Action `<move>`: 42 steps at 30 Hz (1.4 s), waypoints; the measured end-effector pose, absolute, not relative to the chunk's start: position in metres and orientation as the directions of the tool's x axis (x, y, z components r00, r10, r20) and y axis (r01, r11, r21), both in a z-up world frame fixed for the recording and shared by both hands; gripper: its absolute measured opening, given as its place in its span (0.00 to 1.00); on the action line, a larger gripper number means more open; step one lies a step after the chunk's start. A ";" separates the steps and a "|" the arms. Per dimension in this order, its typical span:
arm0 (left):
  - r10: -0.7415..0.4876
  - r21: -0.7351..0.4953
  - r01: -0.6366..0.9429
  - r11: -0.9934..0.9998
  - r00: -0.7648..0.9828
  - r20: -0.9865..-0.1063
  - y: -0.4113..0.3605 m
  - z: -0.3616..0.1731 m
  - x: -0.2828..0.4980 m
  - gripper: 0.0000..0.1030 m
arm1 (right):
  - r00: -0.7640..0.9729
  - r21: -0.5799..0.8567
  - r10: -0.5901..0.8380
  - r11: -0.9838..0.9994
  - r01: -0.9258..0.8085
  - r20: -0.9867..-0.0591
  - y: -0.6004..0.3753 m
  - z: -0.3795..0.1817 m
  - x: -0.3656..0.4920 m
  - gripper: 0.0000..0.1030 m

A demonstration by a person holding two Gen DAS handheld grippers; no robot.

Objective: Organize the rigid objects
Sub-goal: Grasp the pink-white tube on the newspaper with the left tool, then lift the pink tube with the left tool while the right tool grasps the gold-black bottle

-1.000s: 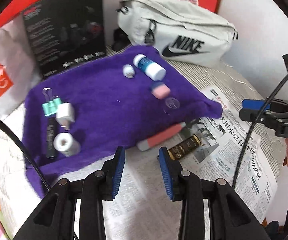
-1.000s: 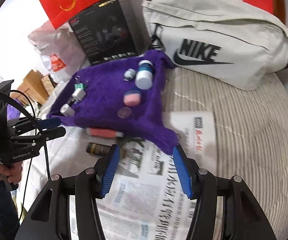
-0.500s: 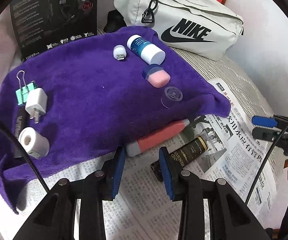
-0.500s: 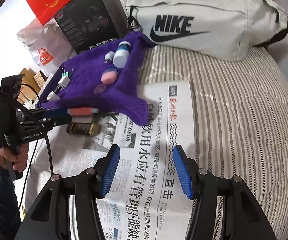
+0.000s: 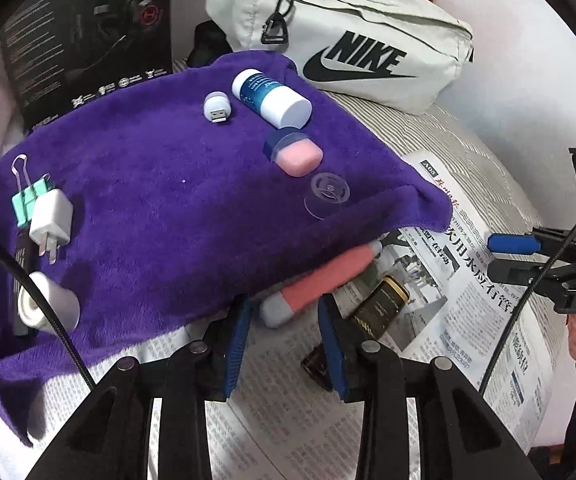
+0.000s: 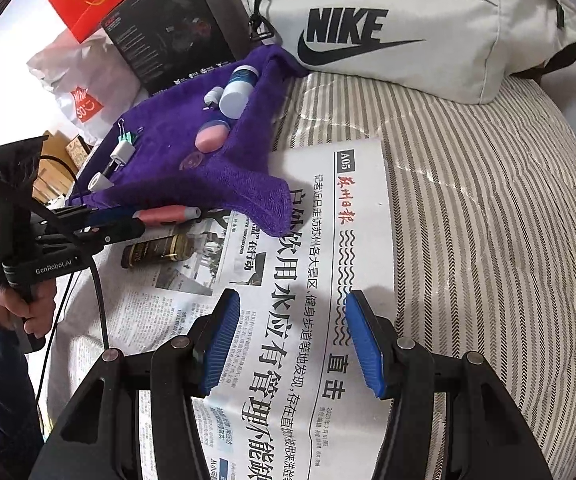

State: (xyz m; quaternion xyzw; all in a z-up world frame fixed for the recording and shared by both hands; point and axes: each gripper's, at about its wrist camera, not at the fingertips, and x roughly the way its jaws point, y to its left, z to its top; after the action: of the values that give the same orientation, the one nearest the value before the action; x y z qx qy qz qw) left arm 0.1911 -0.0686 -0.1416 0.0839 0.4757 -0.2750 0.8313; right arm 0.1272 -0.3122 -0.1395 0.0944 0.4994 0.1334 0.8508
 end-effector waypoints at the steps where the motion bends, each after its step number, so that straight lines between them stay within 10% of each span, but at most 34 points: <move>1: -0.373 -0.110 0.548 0.829 0.395 -0.840 -0.072 -0.142 0.192 0.32 | 0.464 0.291 0.319 0.947 -0.134 -0.826 -0.312 -0.140 0.127 0.53; 22: -0.311 0.083 0.713 0.696 0.403 -0.861 -0.136 -0.141 0.182 0.21 | 0.463 0.306 0.327 0.944 -0.122 -0.824 -0.318 -0.143 0.122 0.53; 42: -0.224 0.063 0.535 0.842 0.453 -0.863 -0.064 -0.143 0.166 0.17 | 0.450 0.288 0.329 0.944 -0.159 -0.830 -0.293 -0.142 0.119 0.55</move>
State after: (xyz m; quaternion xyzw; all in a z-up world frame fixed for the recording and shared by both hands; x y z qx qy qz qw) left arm 0.1661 -0.0636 -0.1432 0.1654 0.4713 -0.2269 0.8361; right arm 0.1186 -0.2929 -0.1416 0.0843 0.5041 0.1441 0.8474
